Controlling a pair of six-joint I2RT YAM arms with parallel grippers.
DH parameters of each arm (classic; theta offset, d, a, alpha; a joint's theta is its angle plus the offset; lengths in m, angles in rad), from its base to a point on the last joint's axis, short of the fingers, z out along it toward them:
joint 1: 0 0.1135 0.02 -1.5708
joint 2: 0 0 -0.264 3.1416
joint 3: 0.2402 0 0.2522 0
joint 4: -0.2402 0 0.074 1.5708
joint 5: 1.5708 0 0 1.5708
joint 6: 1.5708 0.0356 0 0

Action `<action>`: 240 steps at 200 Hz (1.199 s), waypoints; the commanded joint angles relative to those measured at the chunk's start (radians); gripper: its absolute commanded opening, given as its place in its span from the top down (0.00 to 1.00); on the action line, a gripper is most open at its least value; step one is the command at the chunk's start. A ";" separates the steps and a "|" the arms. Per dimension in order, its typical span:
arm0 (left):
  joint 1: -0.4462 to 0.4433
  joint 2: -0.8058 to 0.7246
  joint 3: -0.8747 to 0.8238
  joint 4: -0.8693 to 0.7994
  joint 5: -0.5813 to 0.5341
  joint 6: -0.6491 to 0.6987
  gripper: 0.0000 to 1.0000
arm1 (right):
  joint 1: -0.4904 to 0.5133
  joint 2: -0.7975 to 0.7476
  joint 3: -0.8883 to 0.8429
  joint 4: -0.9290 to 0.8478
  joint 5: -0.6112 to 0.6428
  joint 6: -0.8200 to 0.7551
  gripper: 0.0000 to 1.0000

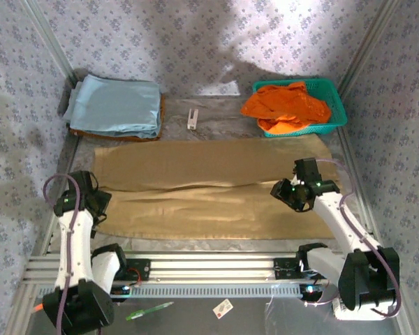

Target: Fold and stack the trousers

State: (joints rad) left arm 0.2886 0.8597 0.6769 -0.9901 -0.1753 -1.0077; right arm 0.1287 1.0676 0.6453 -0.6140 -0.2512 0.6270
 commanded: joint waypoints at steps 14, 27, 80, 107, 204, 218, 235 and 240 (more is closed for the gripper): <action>0.068 0.075 0.001 -0.066 -0.125 -0.090 0.08 | -0.002 0.043 -0.001 0.052 -0.079 -0.039 0.55; 0.102 0.088 -0.022 -0.023 -0.106 -0.081 0.13 | -0.003 0.045 -0.004 0.054 -0.085 -0.047 0.56; 0.126 0.142 -0.199 0.255 0.017 -0.039 0.36 | -0.002 0.065 0.015 0.051 -0.094 -0.043 0.55; 0.127 0.209 -0.233 0.304 0.031 -0.040 0.39 | -0.005 0.070 0.040 0.026 -0.079 -0.051 0.55; 0.130 0.101 -0.191 0.254 0.057 0.078 1.00 | -0.057 0.012 0.132 -0.151 -0.034 -0.054 0.55; 0.130 0.059 -0.178 0.239 0.081 0.099 1.00 | -0.076 -0.007 0.143 -0.186 -0.042 -0.045 0.55; 0.130 0.020 -0.164 0.227 0.125 0.117 1.00 | -0.106 -0.039 0.152 -0.232 -0.054 -0.016 0.54; 0.129 0.010 -0.160 0.225 0.137 0.119 1.00 | -0.113 -0.051 0.152 -0.245 -0.057 -0.007 0.54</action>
State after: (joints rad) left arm 0.4126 0.9180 0.4675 -0.7193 -0.1059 -0.9386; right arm 0.0490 1.0698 0.7609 -0.7422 -0.3038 0.5877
